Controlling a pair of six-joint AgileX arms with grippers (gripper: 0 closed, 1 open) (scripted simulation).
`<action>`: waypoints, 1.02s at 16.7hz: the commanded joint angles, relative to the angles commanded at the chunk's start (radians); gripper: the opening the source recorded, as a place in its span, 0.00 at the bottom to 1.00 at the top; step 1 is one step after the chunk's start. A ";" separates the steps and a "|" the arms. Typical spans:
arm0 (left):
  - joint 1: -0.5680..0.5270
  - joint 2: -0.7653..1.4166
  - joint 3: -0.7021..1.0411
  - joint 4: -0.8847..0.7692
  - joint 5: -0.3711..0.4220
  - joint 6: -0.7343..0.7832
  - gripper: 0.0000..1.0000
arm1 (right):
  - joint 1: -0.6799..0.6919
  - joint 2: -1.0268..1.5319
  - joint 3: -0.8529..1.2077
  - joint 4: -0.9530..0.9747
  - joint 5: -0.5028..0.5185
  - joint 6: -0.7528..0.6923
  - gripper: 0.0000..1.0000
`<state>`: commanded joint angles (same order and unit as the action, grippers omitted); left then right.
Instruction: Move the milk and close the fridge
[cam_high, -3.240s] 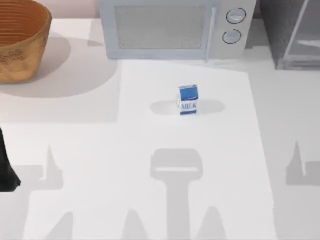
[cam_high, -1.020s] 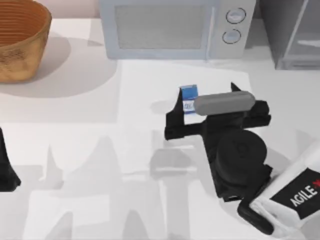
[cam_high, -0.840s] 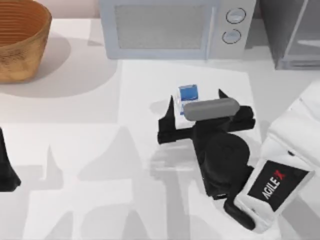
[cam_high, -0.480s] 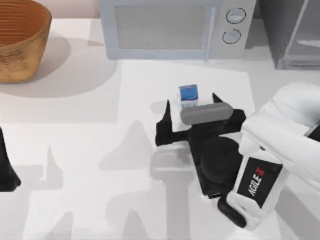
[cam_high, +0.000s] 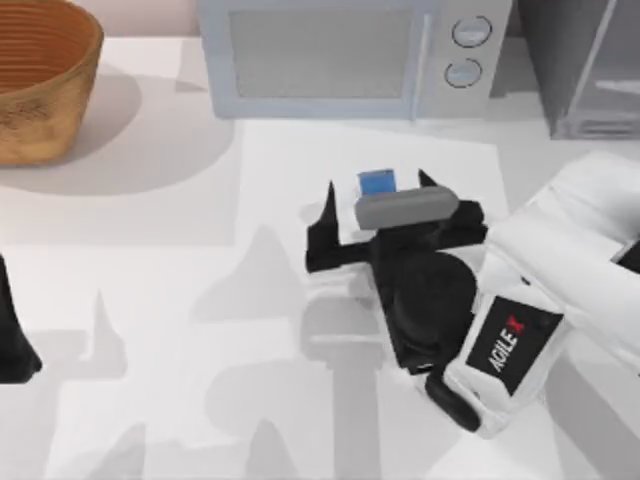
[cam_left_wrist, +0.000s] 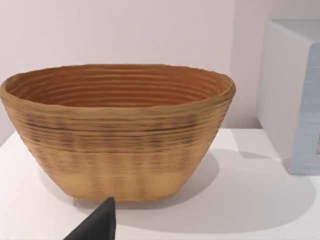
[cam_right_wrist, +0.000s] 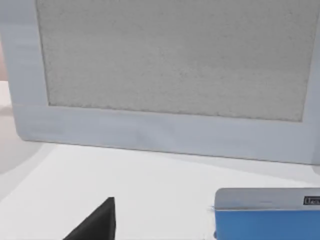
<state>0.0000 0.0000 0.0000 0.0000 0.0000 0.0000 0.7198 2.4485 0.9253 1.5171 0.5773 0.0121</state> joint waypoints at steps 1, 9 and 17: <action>0.000 0.000 0.000 0.000 0.000 0.000 1.00 | -0.010 0.007 0.025 -0.018 -0.010 0.000 1.00; 0.000 0.000 0.000 0.000 0.000 0.000 1.00 | -0.030 0.020 0.074 -0.054 -0.030 -0.001 0.85; 0.000 0.000 0.000 0.000 0.000 0.000 1.00 | -0.030 0.020 0.074 -0.054 -0.030 -0.001 0.25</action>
<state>0.0000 0.0000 0.0000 0.0000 0.0000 0.0000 0.6899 2.4688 0.9996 1.4635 0.5473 0.0115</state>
